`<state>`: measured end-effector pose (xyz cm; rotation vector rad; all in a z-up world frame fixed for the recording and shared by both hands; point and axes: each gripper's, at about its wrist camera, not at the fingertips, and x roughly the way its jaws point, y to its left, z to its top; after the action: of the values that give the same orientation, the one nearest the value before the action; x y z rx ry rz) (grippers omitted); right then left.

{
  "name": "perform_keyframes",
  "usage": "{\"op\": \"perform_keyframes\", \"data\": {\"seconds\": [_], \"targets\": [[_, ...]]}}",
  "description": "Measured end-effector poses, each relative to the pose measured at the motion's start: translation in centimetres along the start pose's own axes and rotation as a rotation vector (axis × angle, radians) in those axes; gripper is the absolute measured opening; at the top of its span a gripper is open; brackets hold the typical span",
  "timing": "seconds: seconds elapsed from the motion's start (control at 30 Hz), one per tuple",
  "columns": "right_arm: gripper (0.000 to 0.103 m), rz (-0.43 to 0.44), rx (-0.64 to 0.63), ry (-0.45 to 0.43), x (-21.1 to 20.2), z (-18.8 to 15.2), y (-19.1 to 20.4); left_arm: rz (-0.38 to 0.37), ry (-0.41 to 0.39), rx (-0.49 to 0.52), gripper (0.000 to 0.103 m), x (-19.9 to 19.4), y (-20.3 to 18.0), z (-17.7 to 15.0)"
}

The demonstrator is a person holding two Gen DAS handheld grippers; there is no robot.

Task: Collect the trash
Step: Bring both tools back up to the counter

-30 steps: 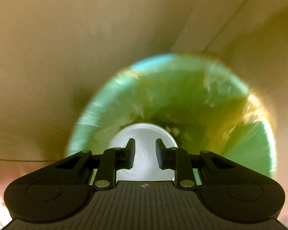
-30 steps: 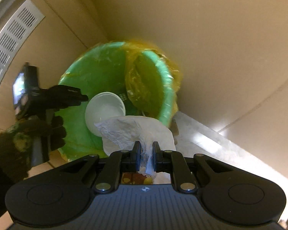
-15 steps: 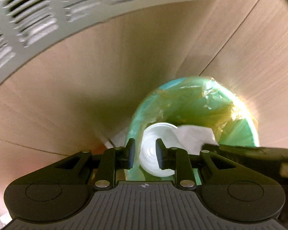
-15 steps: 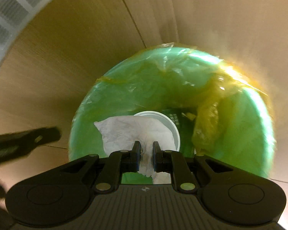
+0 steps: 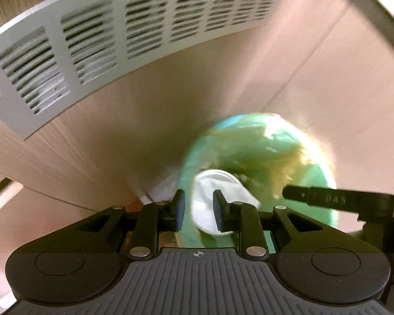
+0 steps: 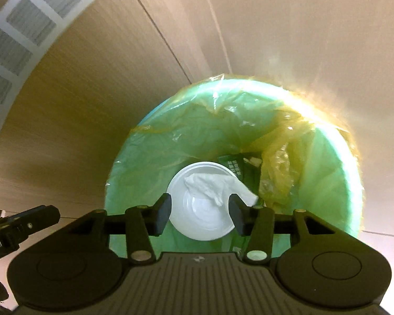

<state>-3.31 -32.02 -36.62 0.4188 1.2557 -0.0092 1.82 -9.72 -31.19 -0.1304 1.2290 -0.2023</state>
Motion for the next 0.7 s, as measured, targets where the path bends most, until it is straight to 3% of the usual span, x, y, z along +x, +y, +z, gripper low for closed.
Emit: {"op": "perform_keyframes", "data": {"seconds": [0.13, 0.27, 0.4, 0.53, 0.7], "targets": [[0.048, -0.058, -0.026, -0.069, -4.6, -0.7, 0.6, -0.083, -0.002, 0.03, 0.026, -4.4, -1.0, -0.5], [0.049, -0.167, -0.178, -0.149, -10.5, -1.2, 3.0, -0.181, -0.049, 0.047, 0.026, -10.3, -2.1, 0.3], [0.062, -0.216, -0.275, -0.271, -16.7, -1.0, 5.8, -0.235, -0.149, 0.049, 0.026, -16.3, -1.8, 2.8], [0.064, -0.16, -0.28, -0.357, -21.8, 0.6, 9.1, -0.225, -0.318, 0.01, 0.026, -22.8, 0.7, 6.2], [0.064, 0.002, -0.308, -0.422, -25.0, 3.9, 15.1, -0.08, -0.433, -0.07, 0.026, -26.9, 5.9, 8.9]]}}
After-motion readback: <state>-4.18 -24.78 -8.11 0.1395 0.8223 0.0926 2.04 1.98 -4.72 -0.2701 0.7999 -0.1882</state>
